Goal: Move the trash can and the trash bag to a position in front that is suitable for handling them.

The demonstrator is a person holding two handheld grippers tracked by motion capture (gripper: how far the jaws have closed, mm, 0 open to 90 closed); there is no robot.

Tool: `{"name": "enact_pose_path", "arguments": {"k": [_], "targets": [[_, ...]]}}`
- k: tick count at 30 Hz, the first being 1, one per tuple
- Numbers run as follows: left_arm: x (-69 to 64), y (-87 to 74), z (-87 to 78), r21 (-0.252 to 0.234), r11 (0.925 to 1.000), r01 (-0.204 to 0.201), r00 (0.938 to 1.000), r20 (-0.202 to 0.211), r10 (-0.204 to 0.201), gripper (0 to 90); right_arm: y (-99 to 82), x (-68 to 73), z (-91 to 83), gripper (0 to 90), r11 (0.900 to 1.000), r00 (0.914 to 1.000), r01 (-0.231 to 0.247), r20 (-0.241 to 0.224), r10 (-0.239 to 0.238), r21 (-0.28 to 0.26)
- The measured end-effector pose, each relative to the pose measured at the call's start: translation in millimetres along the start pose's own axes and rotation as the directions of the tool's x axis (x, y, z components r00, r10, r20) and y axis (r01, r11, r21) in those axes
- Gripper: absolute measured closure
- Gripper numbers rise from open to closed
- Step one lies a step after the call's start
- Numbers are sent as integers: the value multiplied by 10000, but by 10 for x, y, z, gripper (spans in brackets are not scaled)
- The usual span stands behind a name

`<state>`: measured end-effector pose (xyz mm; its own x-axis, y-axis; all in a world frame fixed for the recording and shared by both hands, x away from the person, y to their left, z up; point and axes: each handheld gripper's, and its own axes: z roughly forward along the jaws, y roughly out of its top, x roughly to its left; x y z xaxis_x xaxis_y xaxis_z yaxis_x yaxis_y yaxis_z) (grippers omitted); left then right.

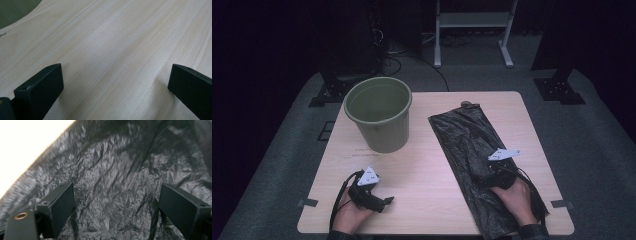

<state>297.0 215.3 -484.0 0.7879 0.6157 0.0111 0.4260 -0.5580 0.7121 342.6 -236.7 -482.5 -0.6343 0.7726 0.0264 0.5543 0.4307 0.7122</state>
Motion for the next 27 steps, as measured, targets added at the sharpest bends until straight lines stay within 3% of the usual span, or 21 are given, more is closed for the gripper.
{"name": "enact_pose_path", "arguments": {"k": [3,5,6,7,8,9,10,11,12,21,25,27], "targets": [[0,0,0,-1,10000,2,10000,-2,-2,0,-6,11,5,180,10000,9998,58,182,-57,-22],[0,0,0,0,10000,0,10000,-2,0,0,-26,-7,-32,366,9997,9998,68,165,-64,-230],[0,0,0,0,10000,-1,10000,-2,1,0,-26,-7,-32,366,9997,9998,68,165,-64,-230],[0,0,0,-2,10000,4,10000,-1,-4,0,-60,-39,-78,597,9989,9999,125,78,-122,-446],[0,0,0,-2,10000,4,10000,-1,-4,0,-60,-39,-78,597,9989,9999,125,78,-122,-446],[0,0,0,-2,10000,5,10000,-1,-5,0,-88,-84,-113,706,9988,9999,57,119,-52,-488],[0,0,0,-2,10000,5,10000,-1,-5,0,-88,-84,-113,706,9988,9999,57,119,-52,-488],[0,0,0,-2,10000,4,10000,-2,-4,0,-97,-96,-126,764,9989,9999,26,129,-20,-469],[0,0,0,0,10000,1,10000,-2,-1,0,-121,-130,-158,894,9991,9999,68,131,-63,-423],[0,0,0,-1,10000,4,10000,-1,-4,0,-236,-261,-327,900,9998,9994,203,289,-201,-49],[0,0,0,1,10000,1,10000,-2,-1,0,-395,-372,-472,886,9997,9996,163,230,-158,-200],[0,0,0,0,10000,4,10000,-3,-4,0,-470,-411,-517,826,9991,10000,41,39,-40,-427]]}}
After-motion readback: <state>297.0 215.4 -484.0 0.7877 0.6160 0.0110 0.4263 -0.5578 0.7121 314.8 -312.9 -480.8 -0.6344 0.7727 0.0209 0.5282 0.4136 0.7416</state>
